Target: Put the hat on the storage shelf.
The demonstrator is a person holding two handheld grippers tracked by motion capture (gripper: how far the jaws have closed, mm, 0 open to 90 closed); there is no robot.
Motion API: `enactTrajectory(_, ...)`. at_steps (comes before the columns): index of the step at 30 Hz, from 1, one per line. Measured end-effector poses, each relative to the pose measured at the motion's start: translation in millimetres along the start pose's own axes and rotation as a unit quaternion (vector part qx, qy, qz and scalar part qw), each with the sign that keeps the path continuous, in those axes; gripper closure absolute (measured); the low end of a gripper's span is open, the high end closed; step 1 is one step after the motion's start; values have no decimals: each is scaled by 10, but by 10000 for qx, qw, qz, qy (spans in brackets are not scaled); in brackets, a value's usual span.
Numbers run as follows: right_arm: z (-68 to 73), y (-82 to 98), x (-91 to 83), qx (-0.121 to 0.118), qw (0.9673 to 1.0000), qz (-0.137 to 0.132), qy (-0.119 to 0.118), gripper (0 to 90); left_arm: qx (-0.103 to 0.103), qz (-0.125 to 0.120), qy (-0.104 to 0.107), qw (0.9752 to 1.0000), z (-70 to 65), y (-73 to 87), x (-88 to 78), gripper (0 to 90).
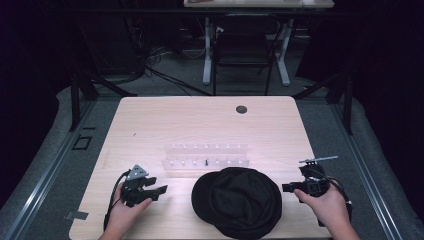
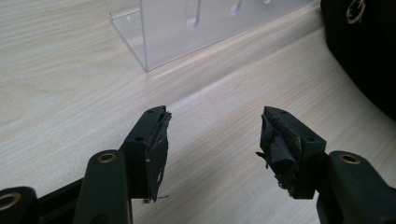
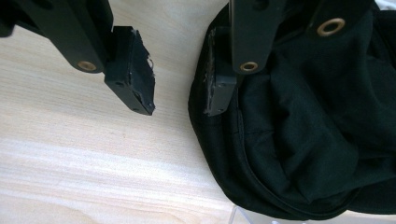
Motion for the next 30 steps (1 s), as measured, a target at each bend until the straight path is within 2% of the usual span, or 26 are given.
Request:
enactTrajectory(11, 67, -82, -54, -20, 9993, 359, -76, 607, 1, -2, 7, 10000, -8, 0, 6, 418)
enactTrajectory(17, 101, -114, -29, 61, 9965, 825, -106, 609, 14, -7, -2, 10000, -12, 0, 10, 418)
enactTrajectory(18, 111, -121, -12, 139, 9968, 784, -106, 609, 16, -7, -4, 10000, -12, 0, 11, 418)
enactTrajectory(19, 103, -127, -17, 77, 9957, 916, -115, 609, 25, 14, 0, 10000, -12, 0, 9, 418)
enactTrajectory(22, 110, -145, 1, 96, 9942, 1061, -134, 610, 25, 8, -6, 10000, -14, 0, 11, 418)
enactTrajectory(25, 133, -162, 34, 225, 9938, 1082, -135, 611, 28, 21, -2, 10000, -15, 0, 14, 418)
enactTrajectory(26, 125, -167, 36, 154, 9929, 1170, -125, 613, 28, 22, -2, 10000, -15, 1, 15, 418)
enactTrajectory(27, 140, -172, 54, 260, 9930, 1150, -114, 615, 28, 21, -4, 10000, -16, 1, 16, 418)
enactTrajectory(30, 134, -185, 77, 259, 9911, 1297, -165, 621, 28, 16, -7, 10000, -19, 1, 17, 418)
Point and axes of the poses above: each handheld gripper's, and its own axes: x roughly forward along the jaws, y roughly out of its underside, z roughly to its left, the point moved 4 cm from there along x, roughly forward along the jaws, and after that the axes turned 7 degrees about z, right-handed, at the moved point
